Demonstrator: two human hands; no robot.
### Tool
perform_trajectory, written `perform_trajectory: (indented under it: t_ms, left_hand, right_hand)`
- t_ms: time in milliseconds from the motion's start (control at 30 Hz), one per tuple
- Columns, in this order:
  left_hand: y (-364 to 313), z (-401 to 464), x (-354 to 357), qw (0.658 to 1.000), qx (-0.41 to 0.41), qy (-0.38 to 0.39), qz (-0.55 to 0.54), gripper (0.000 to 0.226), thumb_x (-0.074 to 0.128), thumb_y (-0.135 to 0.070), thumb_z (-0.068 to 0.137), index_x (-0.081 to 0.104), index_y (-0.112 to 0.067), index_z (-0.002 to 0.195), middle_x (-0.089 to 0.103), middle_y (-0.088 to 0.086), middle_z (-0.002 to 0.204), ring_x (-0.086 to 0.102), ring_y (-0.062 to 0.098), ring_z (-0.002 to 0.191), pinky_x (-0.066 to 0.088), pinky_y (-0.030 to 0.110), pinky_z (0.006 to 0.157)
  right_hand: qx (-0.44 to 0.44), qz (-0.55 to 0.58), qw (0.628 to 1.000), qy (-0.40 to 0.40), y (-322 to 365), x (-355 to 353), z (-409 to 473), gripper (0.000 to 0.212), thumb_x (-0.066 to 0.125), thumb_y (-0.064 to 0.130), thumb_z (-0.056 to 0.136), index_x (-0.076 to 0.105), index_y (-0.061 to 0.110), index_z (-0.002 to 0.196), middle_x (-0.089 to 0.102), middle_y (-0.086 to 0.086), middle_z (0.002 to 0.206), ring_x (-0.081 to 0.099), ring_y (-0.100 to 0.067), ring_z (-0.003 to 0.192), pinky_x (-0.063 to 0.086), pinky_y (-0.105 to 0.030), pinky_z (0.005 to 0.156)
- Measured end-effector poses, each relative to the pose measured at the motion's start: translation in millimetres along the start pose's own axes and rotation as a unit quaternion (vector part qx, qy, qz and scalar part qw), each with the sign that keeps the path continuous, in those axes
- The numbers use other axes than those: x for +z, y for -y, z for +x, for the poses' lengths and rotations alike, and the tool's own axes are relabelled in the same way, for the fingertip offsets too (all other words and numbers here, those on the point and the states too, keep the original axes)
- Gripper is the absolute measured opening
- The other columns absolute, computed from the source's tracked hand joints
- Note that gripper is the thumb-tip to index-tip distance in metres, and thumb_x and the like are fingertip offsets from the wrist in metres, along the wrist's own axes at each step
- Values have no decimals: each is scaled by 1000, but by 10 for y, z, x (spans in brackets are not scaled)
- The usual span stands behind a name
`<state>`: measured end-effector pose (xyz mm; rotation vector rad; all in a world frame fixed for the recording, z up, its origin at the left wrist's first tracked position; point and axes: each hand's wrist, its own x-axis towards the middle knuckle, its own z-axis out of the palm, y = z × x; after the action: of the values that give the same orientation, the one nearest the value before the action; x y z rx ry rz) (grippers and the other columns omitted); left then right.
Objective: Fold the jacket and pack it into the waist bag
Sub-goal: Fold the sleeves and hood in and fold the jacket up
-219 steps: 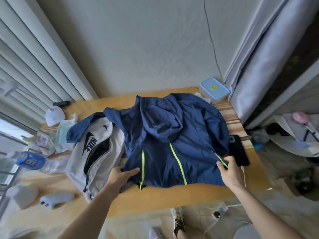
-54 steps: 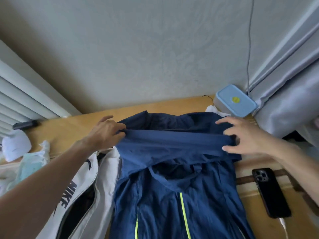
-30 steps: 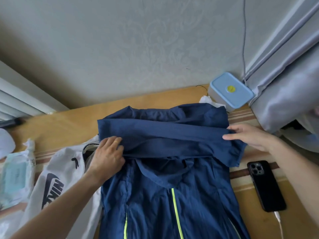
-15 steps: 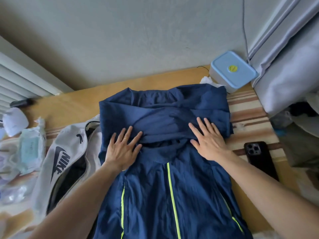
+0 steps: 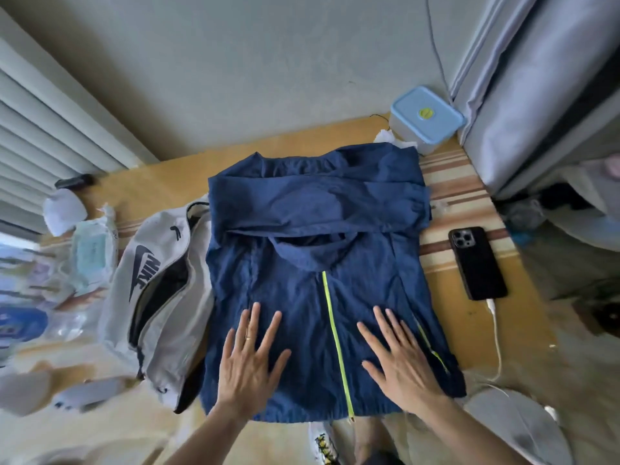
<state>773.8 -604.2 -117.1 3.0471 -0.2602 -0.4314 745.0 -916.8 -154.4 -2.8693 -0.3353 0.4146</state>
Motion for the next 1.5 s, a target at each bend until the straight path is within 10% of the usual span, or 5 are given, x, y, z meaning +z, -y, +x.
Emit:
perform_trajectory:
  t_ms: [367, 833, 1133, 1367, 1500]
  left_hand:
    - [300, -818, 21, 879, -395, 28, -267, 61, 76, -32, 84, 50, 1, 129, 62, 27, 125, 59, 46, 116, 48, 49, 90]
    - [479, -1534, -714, 761, -335, -38, -554, 33, 80, -37, 79, 65, -12, 94, 74, 19, 91, 72, 39, 80, 61, 55, 67]
    - [532, -887, -1600, 503, -360, 14, -786, 18, 59, -1, 98, 59, -15, 108, 67, 21, 94, 71, 27, 50, 54, 24, 39]
    - [517, 926, -2137, 443, -324, 24, -836, 13, 57, -9, 101, 65, -6, 90, 73, 10, 62, 72, 14, 51, 59, 21, 49]
    - [467, 1953, -2103, 435, -286, -21, -854, 12, 54, -13, 103, 66, -11, 103, 73, 9, 104, 74, 18, 96, 63, 27, 75]
  right_hand:
    - [385, 163, 908, -34, -156, -243, -747, 54, 75, 23, 87, 54, 6, 134, 64, -18, 125, 57, -41, 116, 48, -45, 93]
    - [395, 341, 841, -141, -110, -1080, -1314, 8, 68, 14, 92, 62, 13, 98, 68, -11, 101, 58, -29, 91, 40, -36, 76]
    - [450, 724, 501, -147, -442, -1919, -652, 7, 59, 2, 96, 65, 6, 96, 59, -10, 98, 55, -12, 80, 55, -21, 53]
    - [419, 787, 419, -170, -899, -2377, 1007, 18, 65, 5, 93, 59, 15, 79, 55, 2, 84, 50, -6, 73, 45, -11, 38]
    - [405, 783, 417, -220, -1104, -2368, 1814, 13, 67, 17, 94, 63, 17, 82, 57, 2, 94, 57, -10, 84, 57, -13, 54]
